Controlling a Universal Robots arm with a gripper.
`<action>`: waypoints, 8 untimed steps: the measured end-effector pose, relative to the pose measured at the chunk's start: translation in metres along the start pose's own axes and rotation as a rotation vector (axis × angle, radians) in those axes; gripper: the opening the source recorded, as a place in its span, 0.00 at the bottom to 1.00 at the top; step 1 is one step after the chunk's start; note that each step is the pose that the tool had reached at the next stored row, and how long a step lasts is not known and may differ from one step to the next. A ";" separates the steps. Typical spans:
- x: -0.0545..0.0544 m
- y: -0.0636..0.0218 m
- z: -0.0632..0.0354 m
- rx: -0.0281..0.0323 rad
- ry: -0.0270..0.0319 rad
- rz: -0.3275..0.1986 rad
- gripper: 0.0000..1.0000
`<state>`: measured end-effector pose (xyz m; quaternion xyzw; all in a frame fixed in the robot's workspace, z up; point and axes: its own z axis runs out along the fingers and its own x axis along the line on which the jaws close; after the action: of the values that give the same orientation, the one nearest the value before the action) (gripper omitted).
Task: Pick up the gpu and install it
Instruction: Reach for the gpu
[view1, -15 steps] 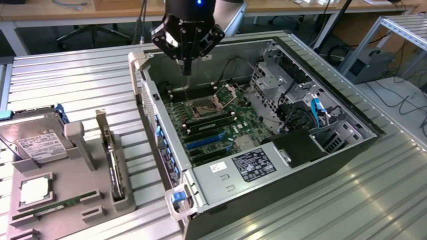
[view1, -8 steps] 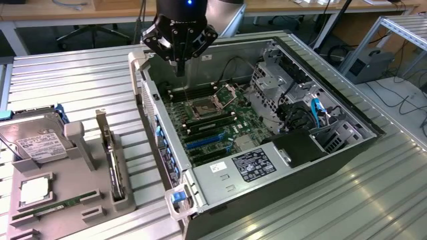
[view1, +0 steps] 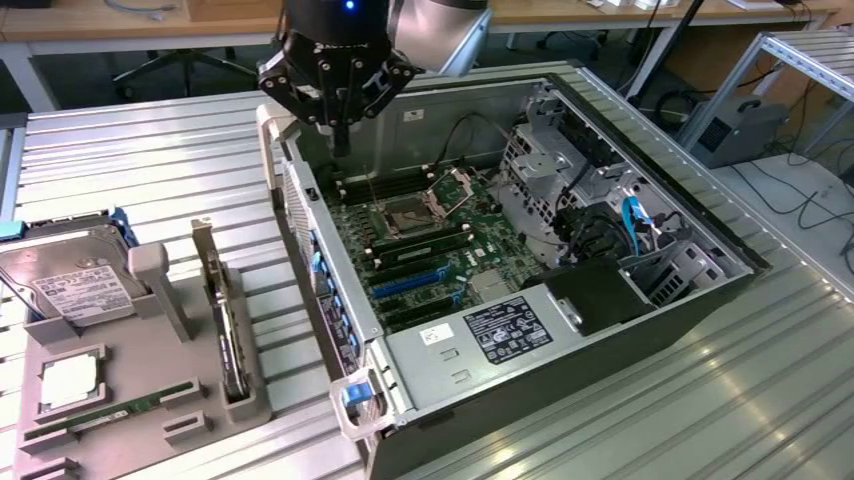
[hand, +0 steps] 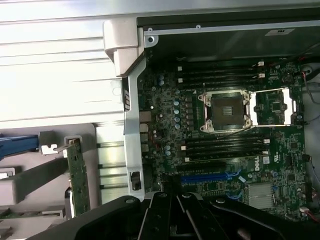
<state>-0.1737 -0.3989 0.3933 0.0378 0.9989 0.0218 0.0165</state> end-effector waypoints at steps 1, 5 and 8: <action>0.003 -0.0002 -0.0001 0.0000 -0.0010 0.000 0.11; 0.014 -0.0010 -0.0004 -0.0004 -0.0046 0.000 0.11; 0.023 -0.0017 -0.0008 -0.0006 -0.0078 0.000 0.11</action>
<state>-0.1963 -0.3990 0.3933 0.0377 0.9988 0.0220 0.0205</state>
